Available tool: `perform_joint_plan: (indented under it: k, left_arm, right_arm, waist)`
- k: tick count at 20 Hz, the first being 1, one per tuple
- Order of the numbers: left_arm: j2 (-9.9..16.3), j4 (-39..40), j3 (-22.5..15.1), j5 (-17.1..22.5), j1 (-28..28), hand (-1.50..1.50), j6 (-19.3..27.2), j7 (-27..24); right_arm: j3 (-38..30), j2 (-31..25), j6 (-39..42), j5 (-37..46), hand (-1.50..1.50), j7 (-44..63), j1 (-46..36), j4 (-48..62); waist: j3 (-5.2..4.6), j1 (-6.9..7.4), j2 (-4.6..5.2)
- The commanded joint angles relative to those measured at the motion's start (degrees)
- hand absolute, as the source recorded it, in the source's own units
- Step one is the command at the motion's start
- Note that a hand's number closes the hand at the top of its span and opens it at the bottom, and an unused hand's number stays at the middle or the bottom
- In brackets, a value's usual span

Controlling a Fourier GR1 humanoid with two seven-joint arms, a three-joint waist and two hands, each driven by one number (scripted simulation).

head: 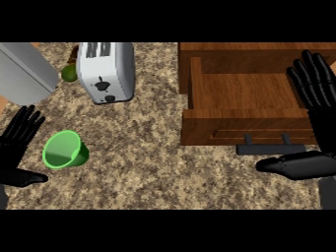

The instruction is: Pick up the cup, place it into the drawer and close the drawer

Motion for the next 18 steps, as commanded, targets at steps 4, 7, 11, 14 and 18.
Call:
perform_joint_plan:
  k: [4, 7, 11, 14, 18]
  left_arm:
    - [2.7, 21.1, -0.7, -8.2, -6.2, -1.50, -1.0, -15.1]
    - [0.7, 26.5, -2.2, -11.7, -6.3, -1.50, 3.1, -21.6]
    - [2.1, 35.4, -2.1, -13.0, -11.8, -1.50, 3.8, -24.5]
    - [2.4, 37.4, -2.2, -13.6, -10.3, -1.50, 3.4, -29.3]
    - [1.6, 39.2, -1.6, -13.3, -12.3, -1.50, 4.8, -30.6]
  right_arm:
    - [-0.8, 0.9, -0.9, 0.5, -1.50, -0.4, -5.4, 5.2]
    - [0.4, 1.0, -1.0, 0.3, -1.50, 3.6, -0.5, -2.9]
    - [-0.4, 0.7, -0.2, 1.1, -1.50, 0.5, -2.4, 1.2]
    - [-2.6, -0.7, 1.0, -1.8, -1.50, 1.6, -3.5, 1.8]
    - [-0.9, -0.1, 0.5, -1.1, -1.50, 3.7, -2.1, -2.1]
  waist:
    - [-0.04, 0.01, 0.09]
    - [-0.08, -0.48, 0.05]
    - [-0.09, -0.44, 0.14]
    - [-0.22, -1.04, 0.45]
    - [-0.25, -1.32, 0.38]
